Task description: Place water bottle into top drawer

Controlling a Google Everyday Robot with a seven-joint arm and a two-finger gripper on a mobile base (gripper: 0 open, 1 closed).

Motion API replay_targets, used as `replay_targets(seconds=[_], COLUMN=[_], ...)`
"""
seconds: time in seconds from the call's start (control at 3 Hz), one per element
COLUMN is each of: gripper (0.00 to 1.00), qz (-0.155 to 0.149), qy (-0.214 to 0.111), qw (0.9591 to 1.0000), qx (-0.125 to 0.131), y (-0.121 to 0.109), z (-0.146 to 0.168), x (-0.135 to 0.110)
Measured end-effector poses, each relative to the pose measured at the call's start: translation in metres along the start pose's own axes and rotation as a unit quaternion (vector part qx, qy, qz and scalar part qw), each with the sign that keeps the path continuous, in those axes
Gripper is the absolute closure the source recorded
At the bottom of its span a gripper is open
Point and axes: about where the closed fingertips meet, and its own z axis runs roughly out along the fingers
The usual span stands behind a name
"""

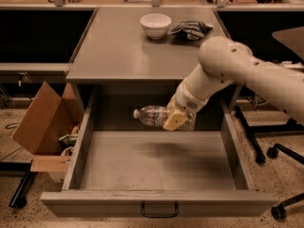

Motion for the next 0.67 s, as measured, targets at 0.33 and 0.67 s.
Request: replay_targets(seconds=[0.33, 0.67], gripper=[1.0, 0.97], qz=[0.063, 0.13], qy=[0.009, 0.0], qw=[0.9979, 0.9911], qx=[0.015, 0.027], y=[0.004, 0.003], z=[0.03, 0.054], x=[0.056, 0.109])
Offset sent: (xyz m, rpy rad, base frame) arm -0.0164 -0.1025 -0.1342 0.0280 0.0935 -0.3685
